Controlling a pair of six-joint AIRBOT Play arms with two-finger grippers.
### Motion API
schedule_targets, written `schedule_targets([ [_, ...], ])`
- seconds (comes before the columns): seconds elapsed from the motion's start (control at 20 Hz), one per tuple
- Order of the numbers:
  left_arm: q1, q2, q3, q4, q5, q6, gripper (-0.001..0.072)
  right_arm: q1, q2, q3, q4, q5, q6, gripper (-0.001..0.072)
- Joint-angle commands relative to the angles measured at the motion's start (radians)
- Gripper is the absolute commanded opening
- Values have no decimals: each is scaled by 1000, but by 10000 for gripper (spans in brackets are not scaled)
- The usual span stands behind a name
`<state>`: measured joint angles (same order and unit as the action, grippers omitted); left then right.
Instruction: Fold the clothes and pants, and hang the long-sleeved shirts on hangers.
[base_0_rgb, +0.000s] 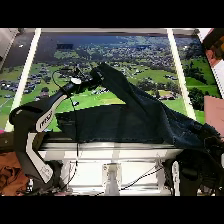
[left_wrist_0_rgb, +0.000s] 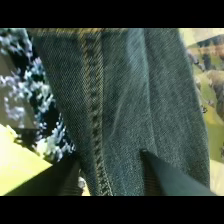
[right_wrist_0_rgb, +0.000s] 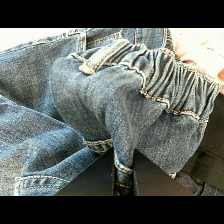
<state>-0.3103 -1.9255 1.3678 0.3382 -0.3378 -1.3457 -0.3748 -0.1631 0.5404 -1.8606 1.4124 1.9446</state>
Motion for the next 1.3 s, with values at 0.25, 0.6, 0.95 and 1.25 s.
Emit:
schedule_targets([
  [0.25,-40,6,4,-35,65,1,21,0,1,0,-2,-2,-3,55],
  [0.6,25,237,4,6,140,370,20,0,1,45,48,-227,-109,55],
  [0.95,163,554,3,8,343,525,20,0,-64,46,187,-706,116,55],
  [1.25,253,675,3,156,363,524,20,2,-282,58,453,-981,114,55],
])
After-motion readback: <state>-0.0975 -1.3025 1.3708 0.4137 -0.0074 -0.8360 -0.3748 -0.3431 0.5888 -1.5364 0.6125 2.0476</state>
